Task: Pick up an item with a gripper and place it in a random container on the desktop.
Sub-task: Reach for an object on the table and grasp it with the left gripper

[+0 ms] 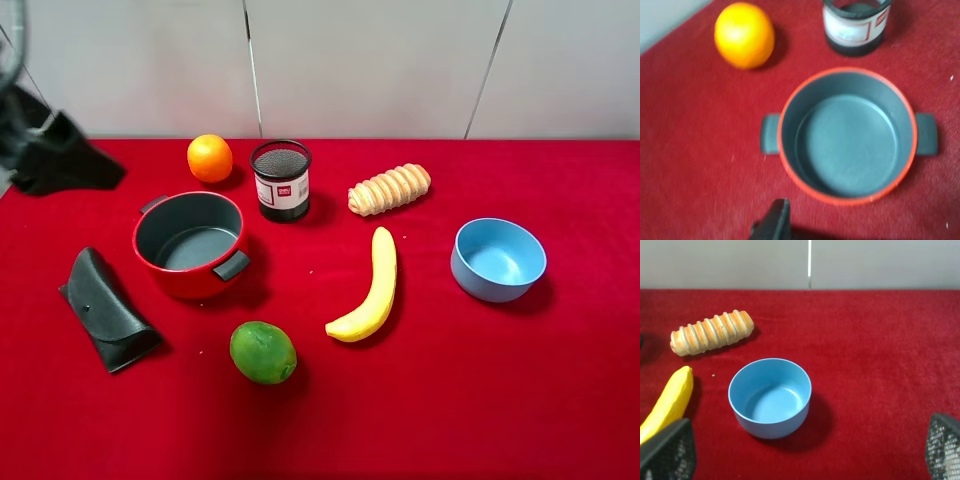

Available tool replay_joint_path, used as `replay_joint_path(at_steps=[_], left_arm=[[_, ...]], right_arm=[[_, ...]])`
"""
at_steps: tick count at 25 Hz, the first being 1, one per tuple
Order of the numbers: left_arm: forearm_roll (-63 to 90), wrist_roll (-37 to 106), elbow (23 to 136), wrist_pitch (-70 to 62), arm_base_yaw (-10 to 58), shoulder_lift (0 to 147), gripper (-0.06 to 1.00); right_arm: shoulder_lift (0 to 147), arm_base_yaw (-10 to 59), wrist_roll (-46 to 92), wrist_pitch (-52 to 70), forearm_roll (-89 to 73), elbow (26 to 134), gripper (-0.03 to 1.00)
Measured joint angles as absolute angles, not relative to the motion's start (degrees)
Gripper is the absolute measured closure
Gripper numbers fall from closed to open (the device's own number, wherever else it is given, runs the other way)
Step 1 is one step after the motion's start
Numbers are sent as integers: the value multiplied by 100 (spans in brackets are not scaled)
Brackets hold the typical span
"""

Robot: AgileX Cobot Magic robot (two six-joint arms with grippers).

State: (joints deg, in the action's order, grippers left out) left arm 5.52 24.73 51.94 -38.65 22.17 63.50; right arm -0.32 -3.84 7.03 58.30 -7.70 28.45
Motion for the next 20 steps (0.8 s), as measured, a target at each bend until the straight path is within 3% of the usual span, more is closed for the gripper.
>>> replay_joint_path(at_steps=[20], left_arm=[[556, 3345, 7462, -3761, 3295, 8863, -4]], right_arm=[[-32, -384, 703, 5830, -770, 2845, 27]])
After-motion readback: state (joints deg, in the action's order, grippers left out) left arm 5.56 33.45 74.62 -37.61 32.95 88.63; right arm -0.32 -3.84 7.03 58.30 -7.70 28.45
